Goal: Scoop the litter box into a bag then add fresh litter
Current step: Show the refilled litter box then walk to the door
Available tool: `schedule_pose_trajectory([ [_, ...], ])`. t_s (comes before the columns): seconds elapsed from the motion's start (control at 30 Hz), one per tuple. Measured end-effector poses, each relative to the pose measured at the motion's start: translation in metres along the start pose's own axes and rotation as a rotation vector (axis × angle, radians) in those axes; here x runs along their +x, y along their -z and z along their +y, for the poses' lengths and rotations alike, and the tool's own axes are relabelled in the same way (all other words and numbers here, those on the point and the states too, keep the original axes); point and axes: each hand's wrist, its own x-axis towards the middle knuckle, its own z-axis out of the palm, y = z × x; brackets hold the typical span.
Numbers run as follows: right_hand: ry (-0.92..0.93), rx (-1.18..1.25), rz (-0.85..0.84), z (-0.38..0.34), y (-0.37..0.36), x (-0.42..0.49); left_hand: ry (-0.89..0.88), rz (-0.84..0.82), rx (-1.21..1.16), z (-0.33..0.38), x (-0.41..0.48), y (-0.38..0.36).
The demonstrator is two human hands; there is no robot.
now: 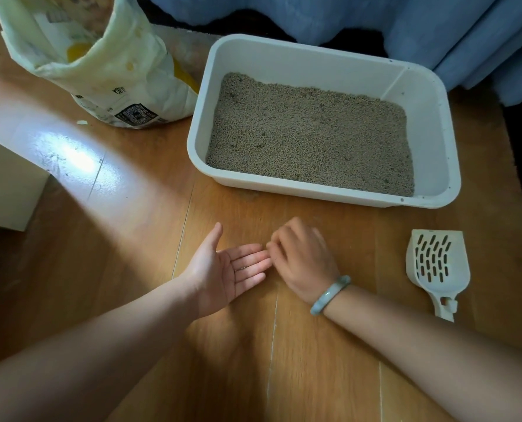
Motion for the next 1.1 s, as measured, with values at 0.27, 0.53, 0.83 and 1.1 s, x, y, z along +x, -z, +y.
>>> schedule_pose_trajectory([
  [0.27,0.174,0.131,-0.001,-0.016,-0.001,-0.017,0.020,-0.041,0.066,-0.005,-0.005,-0.005],
  [0.53,-0.174,0.007,0.070,0.036,-0.001,0.000,-0.010,0.010,-0.018,0.001,-0.006,0.001],
  [0.83,-0.049,-0.135,0.075,0.026,-0.011,0.018,-0.037,0.029,-0.048,0.009,-0.006,0.004],
  [1.1,-0.066,-0.036,0.078,0.010,-0.022,0.044,-0.040,0.032,-0.055,0.011,-0.004,0.005],
])
